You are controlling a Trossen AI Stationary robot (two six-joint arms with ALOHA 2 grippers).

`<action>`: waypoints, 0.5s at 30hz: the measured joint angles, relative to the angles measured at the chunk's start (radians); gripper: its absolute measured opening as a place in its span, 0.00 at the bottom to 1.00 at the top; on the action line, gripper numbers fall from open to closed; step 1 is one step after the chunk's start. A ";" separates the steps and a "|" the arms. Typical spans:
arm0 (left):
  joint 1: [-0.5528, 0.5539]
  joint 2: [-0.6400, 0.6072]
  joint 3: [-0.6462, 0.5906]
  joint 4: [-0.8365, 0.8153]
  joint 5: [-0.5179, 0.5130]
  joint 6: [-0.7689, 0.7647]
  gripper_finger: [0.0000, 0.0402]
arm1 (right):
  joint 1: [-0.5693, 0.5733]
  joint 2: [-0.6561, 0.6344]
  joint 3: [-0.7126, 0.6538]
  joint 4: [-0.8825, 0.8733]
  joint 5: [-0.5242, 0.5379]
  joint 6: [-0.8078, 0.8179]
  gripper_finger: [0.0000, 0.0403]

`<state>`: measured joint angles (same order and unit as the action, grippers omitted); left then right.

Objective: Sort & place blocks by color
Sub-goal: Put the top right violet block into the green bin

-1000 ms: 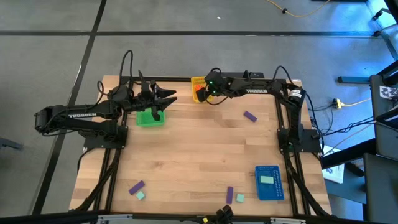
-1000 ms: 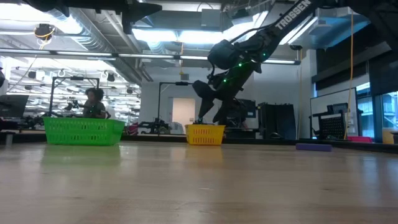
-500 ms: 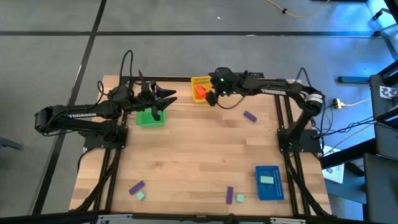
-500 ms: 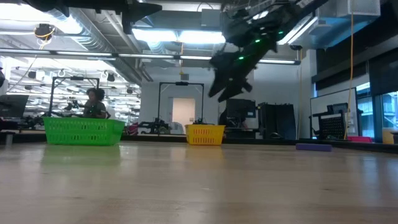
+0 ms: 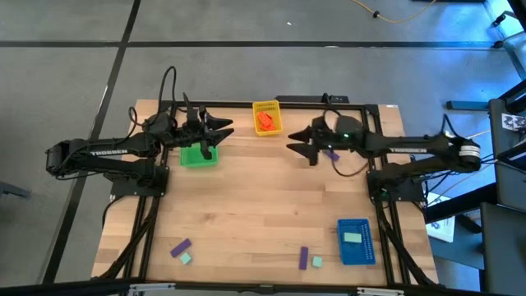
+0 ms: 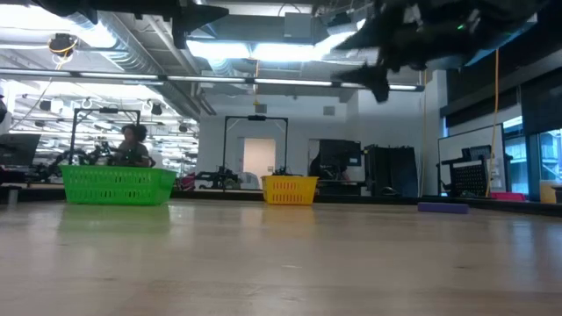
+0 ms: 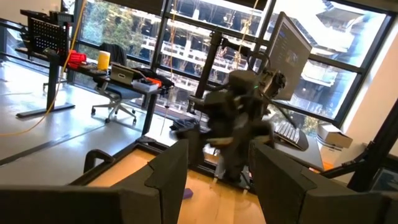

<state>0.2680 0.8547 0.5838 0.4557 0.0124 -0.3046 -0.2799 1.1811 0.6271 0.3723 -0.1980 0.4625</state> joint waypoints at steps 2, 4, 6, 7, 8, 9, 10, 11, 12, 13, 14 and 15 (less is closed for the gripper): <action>0.000 0.000 0.000 0.000 0.003 0.000 0.41 | 0.020 -0.036 -0.023 0.077 -0.040 -0.005 0.64; 0.000 0.000 0.000 0.000 0.006 0.000 0.41 | 0.039 -0.056 -0.027 0.134 -0.072 -0.043 0.64; 0.000 0.000 0.000 0.000 0.006 0.001 0.41 | 0.057 -0.068 -0.022 0.149 -0.087 -0.105 0.64; 0.000 0.000 0.000 0.000 0.006 0.001 0.41 | 0.067 -0.068 -0.015 0.149 -0.086 -0.142 0.64; 0.000 0.000 0.000 0.000 0.006 0.001 0.41 | 0.075 -0.067 -0.008 0.148 -0.086 -0.173 0.64; 0.000 0.000 0.000 0.000 0.006 0.001 0.41 | 0.080 -0.067 -0.003 0.147 -0.086 -0.193 0.64; 0.000 0.000 0.000 0.000 0.006 0.001 0.41 | 0.085 -0.067 0.002 0.148 -0.086 -0.208 0.64; 0.000 0.000 0.000 0.000 0.006 0.001 0.41 | 0.089 -0.067 0.004 0.149 -0.086 -0.213 0.64; 0.000 0.000 0.000 0.000 0.006 0.001 0.41 | 0.089 -0.067 0.004 0.149 -0.085 -0.214 0.64; 0.000 0.000 0.000 0.000 0.007 0.001 0.41 | 0.089 -0.067 0.004 0.148 -0.085 -0.212 0.64; 0.000 0.000 0.000 0.000 0.007 0.001 0.41 | 0.089 -0.066 0.004 0.146 -0.085 -0.207 0.64; 0.000 0.000 0.000 0.000 0.007 0.001 0.41 | 0.089 -0.066 0.004 0.147 -0.084 -0.206 0.64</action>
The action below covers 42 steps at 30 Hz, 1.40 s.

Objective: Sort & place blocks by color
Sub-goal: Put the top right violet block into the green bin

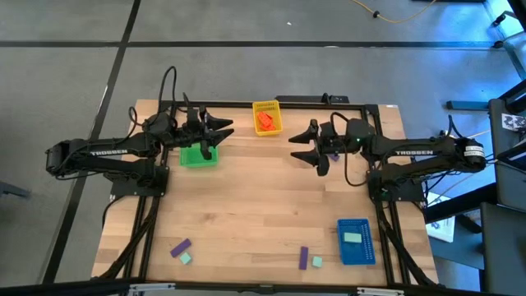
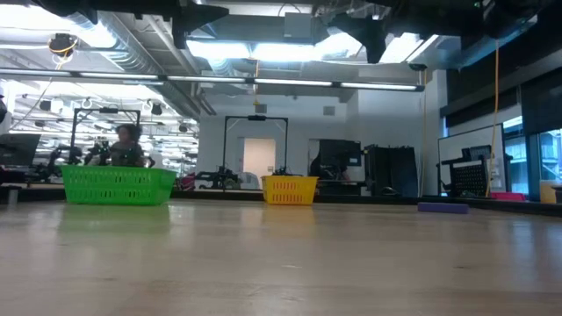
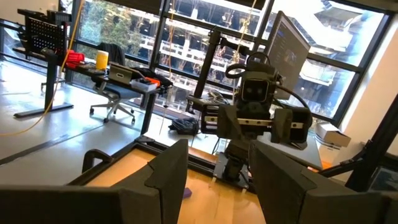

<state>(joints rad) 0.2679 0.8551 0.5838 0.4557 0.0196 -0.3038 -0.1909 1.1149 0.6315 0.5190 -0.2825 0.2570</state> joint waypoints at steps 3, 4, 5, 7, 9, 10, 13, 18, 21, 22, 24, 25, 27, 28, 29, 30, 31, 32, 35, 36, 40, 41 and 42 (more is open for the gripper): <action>0.000 0.000 0.000 0.000 0.000 0.000 0.41 | 0.000 0.000 0.000 -0.001 0.000 -0.001 0.64; 0.000 0.000 0.000 0.000 0.000 0.000 0.41 | 0.000 0.000 0.000 -0.001 0.000 0.000 0.64; 0.000 0.000 0.000 0.000 0.000 0.000 0.41 | 0.000 0.000 0.000 0.000 0.000 0.000 0.64; 0.000 0.000 0.000 0.000 0.000 0.000 0.41 | 0.000 0.000 0.000 -0.001 0.000 0.000 0.64; 0.000 0.000 0.000 0.000 0.000 0.000 0.41 | 0.000 0.000 0.000 -0.002 0.000 0.000 0.64; 0.000 0.000 0.000 0.000 0.000 0.000 0.41 | 0.000 0.000 0.000 -0.005 0.000 0.001 0.64; 0.000 0.000 0.000 0.000 0.000 0.000 0.41 | 0.000 0.000 0.000 -0.008 0.001 0.001 0.64; 0.000 0.000 0.000 0.000 0.000 0.000 0.41 | 0.000 0.000 0.000 -0.008 0.032 0.036 0.64; 0.000 0.000 0.000 0.000 0.000 0.001 0.41 | 0.000 0.000 0.000 -0.019 0.106 0.107 0.64; 0.000 0.000 0.000 0.000 0.000 0.000 0.41 | 0.000 0.000 0.001 -0.034 0.146 0.128 0.64; 0.000 0.000 0.000 0.001 0.000 0.000 0.41 | -0.001 0.000 0.006 -0.106 0.245 0.192 0.64; 0.000 0.000 0.000 0.001 0.000 0.000 0.41 | -0.008 0.002 0.021 -0.194 0.295 0.243 0.64; 0.000 0.000 0.000 0.001 -0.001 0.000 0.41 | -0.043 0.013 0.077 -0.468 0.369 0.350 0.64; 0.000 0.000 0.000 0.001 -0.002 0.000 0.41 | -0.065 0.026 0.112 -0.619 0.387 0.382 0.64; 0.000 0.000 0.000 0.001 -0.004 0.001 0.41 | -0.090 0.043 0.145 -0.766 0.388 0.396 0.64; 0.000 0.000 0.000 0.001 -0.005 0.001 0.41 | -0.115 0.063 0.175 -0.898 0.391 0.396 0.64; 0.000 0.000 0.000 0.002 -0.007 0.001 0.41 | -0.139 0.084 0.199 -1.016 0.391 0.393 0.64; 0.000 0.000 0.000 0.002 -0.007 0.001 0.41 | -0.164 0.105 0.216 -1.106 0.390 0.393 0.64; 0.000 0.000 0.000 0.002 -0.007 0.001 0.41 | -0.238 0.166 0.226 -1.281 0.373 0.376 0.64; 0.000 0.000 0.000 0.002 -0.007 0.001 0.41 | -0.258 0.184 0.218 -1.310 0.364 0.356 0.64; 0.000 0.000 0.000 0.002 -0.009 0.001 0.41 | -0.316 0.252 0.184 -1.353 0.346 0.262 0.64; 0.000 0.000 0.000 0.002 -0.009 0.001 0.41 | -0.327 0.266 0.177 -1.346 0.339 0.245 0.64; 0.000 0.000 0.000 0.002 -0.009 0.001 0.41 | -0.334 0.278 0.172 -1.338 0.339 0.227 0.64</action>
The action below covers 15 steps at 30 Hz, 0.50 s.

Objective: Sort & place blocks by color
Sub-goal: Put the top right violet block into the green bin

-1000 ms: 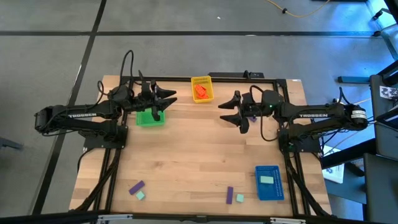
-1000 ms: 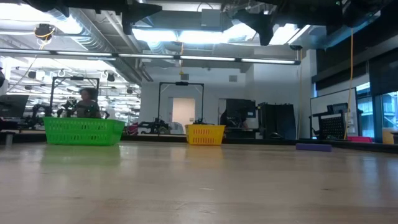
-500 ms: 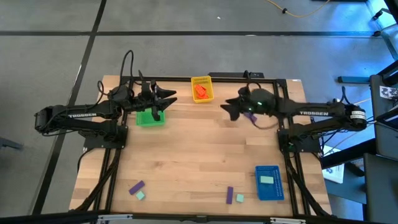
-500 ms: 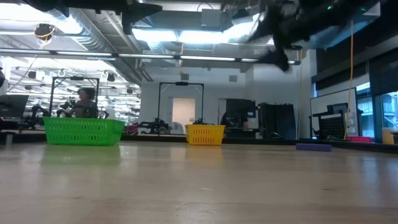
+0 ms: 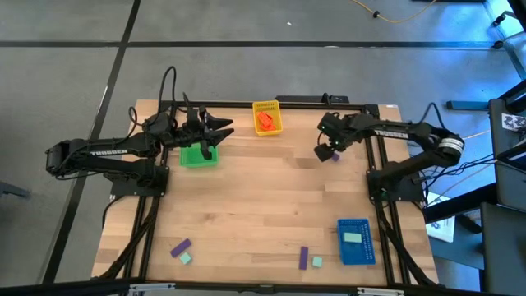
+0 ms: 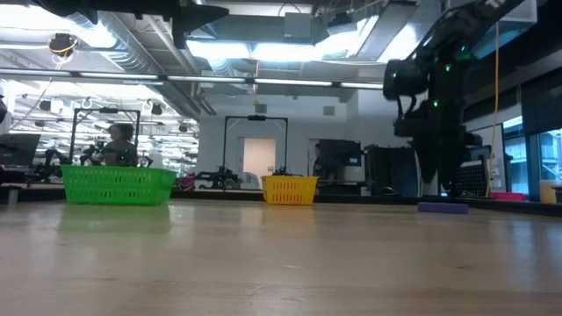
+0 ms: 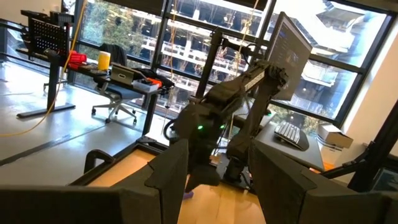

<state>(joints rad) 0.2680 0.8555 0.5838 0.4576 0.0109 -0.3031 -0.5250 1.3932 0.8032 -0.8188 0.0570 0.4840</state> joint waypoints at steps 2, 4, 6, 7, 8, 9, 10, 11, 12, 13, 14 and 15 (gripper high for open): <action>0.000 0.000 0.000 0.000 0.000 0.000 0.41 | -0.011 0.027 -0.010 0.012 0.003 -0.048 0.64; 0.000 0.000 0.000 0.000 0.000 0.000 0.41 | -0.023 0.054 -0.017 0.027 0.001 -0.079 0.64; 0.000 0.000 0.000 0.000 0.000 0.000 0.41 | -0.035 0.081 -0.023 0.051 0.001 -0.108 0.64; 0.000 0.000 0.000 0.000 0.000 0.000 0.41 | -0.039 0.094 -0.023 0.055 0.000 -0.128 0.64; 0.000 0.000 0.000 0.000 0.000 0.000 0.41 | -0.042 0.108 -0.023 0.061 -0.001 -0.153 0.64; 0.000 0.000 0.000 0.000 0.000 0.000 0.41 | -0.044 0.122 -0.024 0.072 -0.004 -0.178 0.64; 0.000 0.000 0.000 0.000 0.000 0.000 0.41 | -0.047 0.133 -0.024 0.080 -0.007 -0.200 0.64; 0.000 0.000 0.000 0.000 0.000 0.000 0.41 | -0.048 0.145 -0.024 0.081 -0.007 -0.217 0.64; 0.000 0.000 0.000 0.000 0.000 0.000 0.41 | -0.052 0.158 -0.024 0.083 -0.008 -0.235 0.64; 0.000 0.000 0.000 0.000 0.000 0.000 0.41 | -0.055 0.169 -0.024 0.086 -0.008 -0.255 0.64; 0.000 0.000 0.000 0.000 0.000 0.000 0.41 | -0.057 0.179 -0.024 0.088 -0.008 -0.262 0.64; 0.000 0.000 0.000 0.000 0.000 0.000 0.41 | -0.060 0.190 -0.023 0.088 -0.014 -0.275 0.64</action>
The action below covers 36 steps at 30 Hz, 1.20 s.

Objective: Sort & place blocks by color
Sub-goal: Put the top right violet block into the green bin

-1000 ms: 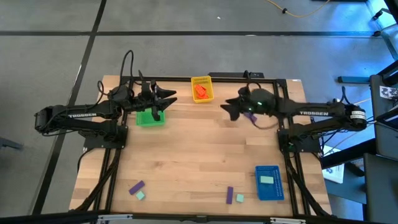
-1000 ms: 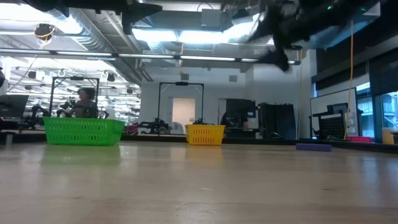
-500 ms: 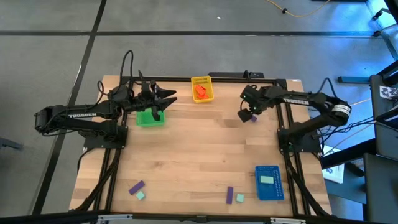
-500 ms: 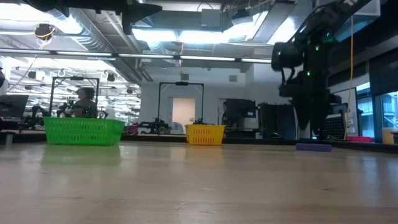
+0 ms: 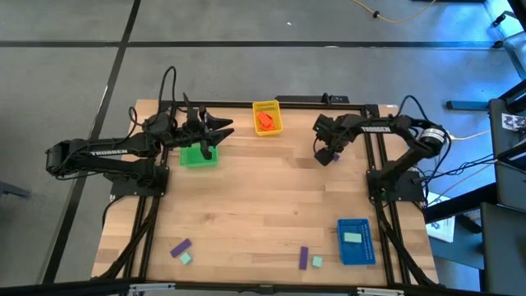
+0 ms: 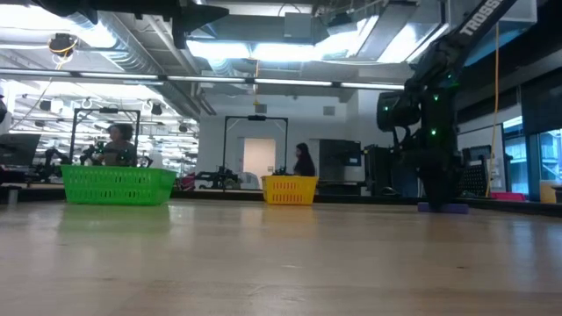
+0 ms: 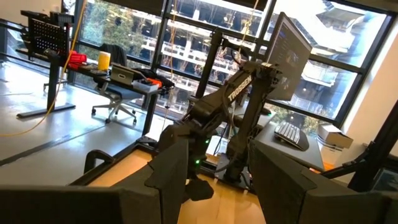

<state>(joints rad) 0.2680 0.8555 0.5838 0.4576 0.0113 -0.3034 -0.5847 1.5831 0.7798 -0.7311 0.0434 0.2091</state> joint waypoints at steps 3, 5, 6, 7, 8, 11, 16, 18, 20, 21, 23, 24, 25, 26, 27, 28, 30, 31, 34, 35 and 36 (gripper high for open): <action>0.000 0.000 0.000 0.000 0.000 0.000 0.41 | -0.012 0.024 0.004 -0.001 -0.036 -0.024 0.64; 0.000 0.000 0.000 0.000 0.000 0.000 0.41 | -0.017 0.035 0.005 -0.002 -0.046 -0.032 0.64; 0.000 0.000 0.000 0.000 0.000 0.000 0.41 | -0.018 0.037 0.005 -0.002 -0.046 -0.032 0.64; 0.000 0.000 0.000 0.000 0.000 0.000 0.41 | -0.019 0.038 0.005 -0.002 -0.049 -0.033 0.63; 0.000 0.000 0.000 0.000 0.000 0.000 0.41 | -0.020 0.038 0.005 -0.002 -0.049 -0.033 0.62; 0.000 0.000 0.000 0.000 0.000 0.000 0.41 | -0.025 0.039 0.004 -0.002 -0.056 -0.033 0.57; 0.000 0.000 0.000 0.000 0.000 0.000 0.41 | -0.027 0.041 0.003 -0.002 -0.062 -0.024 0.44; 0.000 0.000 0.000 0.000 0.000 0.000 0.41 | -0.027 0.041 0.003 0.000 -0.063 -0.002 0.38; 0.000 0.000 0.000 0.000 0.000 0.000 0.41 | -0.026 0.040 0.002 0.003 -0.063 0.018 0.32; 0.000 0.000 0.000 0.000 0.000 0.000 0.41 | -0.023 0.037 0.001 0.007 -0.063 0.023 0.29; 0.000 0.000 0.000 0.000 0.001 0.000 0.41 | -0.008 0.022 -0.002 0.022 -0.059 0.020 0.27; 0.000 0.000 0.000 0.000 0.001 0.000 0.41 | 0.002 0.009 -0.005 0.032 -0.057 0.012 0.27; 0.000 0.000 0.000 0.000 0.004 0.000 0.41 | 0.015 -0.003 -0.006 0.038 -0.055 -0.003 0.27; 0.000 0.000 0.000 0.000 0.009 0.000 0.41 | 0.030 -0.020 -0.009 0.055 -0.070 -0.005 0.27; 0.000 0.000 0.000 0.000 0.011 0.000 0.41 | 0.049 -0.043 -0.008 0.073 -0.089 -0.005 0.27; 0.000 0.000 0.000 0.000 0.015 0.000 0.41 | 0.068 -0.069 -0.006 0.083 -0.103 -0.005 0.27; 0.000 0.000 0.000 0.000 0.020 -0.001 0.41 | 0.109 -0.124 -0.018 0.125 -0.135 0.015 0.27; 0.000 0.000 0.000 0.000 0.021 -0.001 0.41 | 0.133 -0.149 -0.031 0.164 -0.148 0.037 0.27; 0.000 0.000 0.000 0.000 0.021 -0.001 0.41 | 0.238 -0.240 -0.089 0.369 -0.172 0.148 0.27; 0.000 0.000 0.000 0.000 0.021 -0.001 0.41 | 0.277 -0.266 -0.116 0.450 -0.176 0.198 0.27; 0.000 0.000 0.000 0.000 0.021 -0.001 0.41 | 0.316 -0.287 -0.146 0.533 -0.171 0.247 0.27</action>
<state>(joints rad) 0.2676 0.8551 0.5838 0.4576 0.0322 -0.3042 -0.2691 1.2966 0.6336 -0.1980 -0.1277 0.4565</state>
